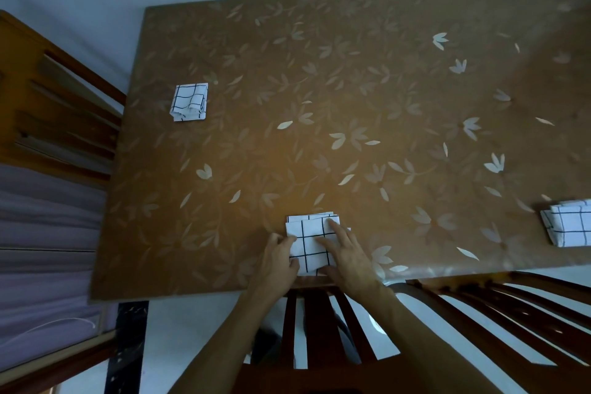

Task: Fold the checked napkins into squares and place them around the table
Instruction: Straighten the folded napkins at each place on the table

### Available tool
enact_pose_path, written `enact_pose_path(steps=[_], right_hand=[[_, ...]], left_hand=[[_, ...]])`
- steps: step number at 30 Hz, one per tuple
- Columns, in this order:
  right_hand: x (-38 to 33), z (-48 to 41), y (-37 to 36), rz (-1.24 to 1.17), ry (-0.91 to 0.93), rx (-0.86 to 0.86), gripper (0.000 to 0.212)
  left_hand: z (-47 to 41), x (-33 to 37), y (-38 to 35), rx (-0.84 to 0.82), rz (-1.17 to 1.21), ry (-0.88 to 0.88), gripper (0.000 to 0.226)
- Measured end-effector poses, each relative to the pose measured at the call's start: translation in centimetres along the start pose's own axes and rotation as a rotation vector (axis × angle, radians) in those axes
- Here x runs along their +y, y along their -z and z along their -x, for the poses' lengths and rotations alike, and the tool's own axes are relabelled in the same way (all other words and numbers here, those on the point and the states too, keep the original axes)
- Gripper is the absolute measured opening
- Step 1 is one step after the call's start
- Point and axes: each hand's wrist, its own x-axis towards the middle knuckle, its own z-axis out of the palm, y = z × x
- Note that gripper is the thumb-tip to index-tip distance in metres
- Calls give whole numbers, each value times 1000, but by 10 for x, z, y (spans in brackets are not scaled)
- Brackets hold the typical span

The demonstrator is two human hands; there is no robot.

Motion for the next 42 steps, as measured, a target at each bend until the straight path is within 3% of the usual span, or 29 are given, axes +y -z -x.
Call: enact_pose_path(steps=[7, 14, 19, 25, 35, 42], right_hand=[[5, 7, -12, 55, 53, 0, 72], [-12, 17, -9, 68, 29, -53, 46], [-27, 26, -15, 183, -11, 17, 61], [-100, 23, -9, 124, -53, 103, 48], [-279, -12, -25, 81, 14, 85, 59], [-340, -37, -27, 76, 37, 64, 59]], left_hand=[[6, -2, -2, -5, -16, 9, 40], [17, -9, -1, -65, -25, -44, 33], [27, -23, 11, -48, -32, -104, 34], [46, -70, 65, 53, -43, -131, 30], [112, -221, 197, 164, -95, -74, 25], [123, -287, 255, 216, -59, 7, 30]])
